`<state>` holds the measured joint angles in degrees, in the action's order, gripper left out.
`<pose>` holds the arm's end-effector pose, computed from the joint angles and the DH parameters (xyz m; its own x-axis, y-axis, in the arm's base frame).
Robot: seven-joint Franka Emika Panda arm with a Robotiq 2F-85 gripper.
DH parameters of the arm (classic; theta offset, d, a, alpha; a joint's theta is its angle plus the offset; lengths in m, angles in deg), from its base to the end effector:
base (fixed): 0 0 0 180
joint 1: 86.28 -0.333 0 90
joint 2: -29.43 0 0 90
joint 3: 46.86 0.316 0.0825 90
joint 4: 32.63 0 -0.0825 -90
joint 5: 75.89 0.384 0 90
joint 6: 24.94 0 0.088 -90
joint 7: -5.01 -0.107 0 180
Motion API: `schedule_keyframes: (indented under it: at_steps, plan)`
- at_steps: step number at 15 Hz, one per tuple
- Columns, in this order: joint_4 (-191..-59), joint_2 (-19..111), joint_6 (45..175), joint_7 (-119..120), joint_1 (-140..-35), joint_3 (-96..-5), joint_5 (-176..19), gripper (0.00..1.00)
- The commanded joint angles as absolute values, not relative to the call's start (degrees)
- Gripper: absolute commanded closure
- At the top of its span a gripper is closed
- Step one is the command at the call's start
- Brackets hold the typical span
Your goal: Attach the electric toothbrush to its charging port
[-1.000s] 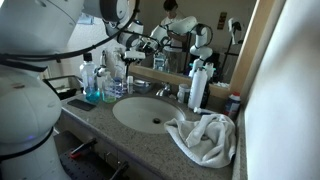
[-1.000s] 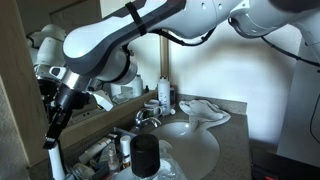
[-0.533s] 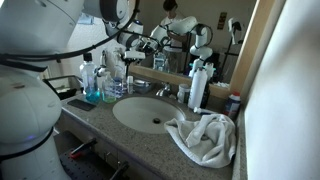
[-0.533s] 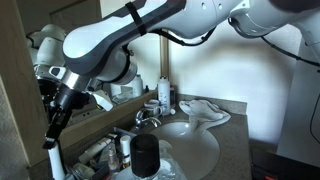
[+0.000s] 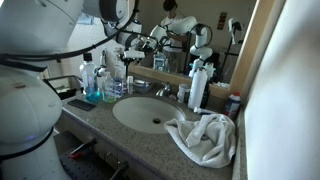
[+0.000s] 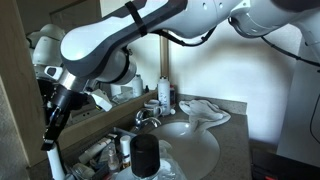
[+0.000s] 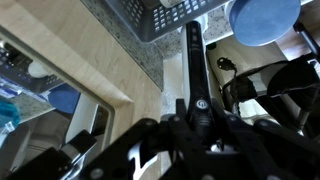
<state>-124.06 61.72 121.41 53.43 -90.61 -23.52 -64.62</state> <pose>0.6650 0.2888 0.3723 0.3955 0.7589 0.5173 0.8794 -0.4754 0.0251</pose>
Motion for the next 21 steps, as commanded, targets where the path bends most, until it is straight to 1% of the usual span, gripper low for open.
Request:
schedule_keyframes:
  at_steps: [1,16,21]
  plan:
    - [-125.3,61.45,122.09,56.09,-90.67,-23.72,-65.5,0.87]
    - [-125.07,61.05,116.64,68.3,-89.6,-23.38,-64.91,0.87]
    - [-124.05,61.14,112.8,73.58,-89.32,-23.7,-65.08,0.87]
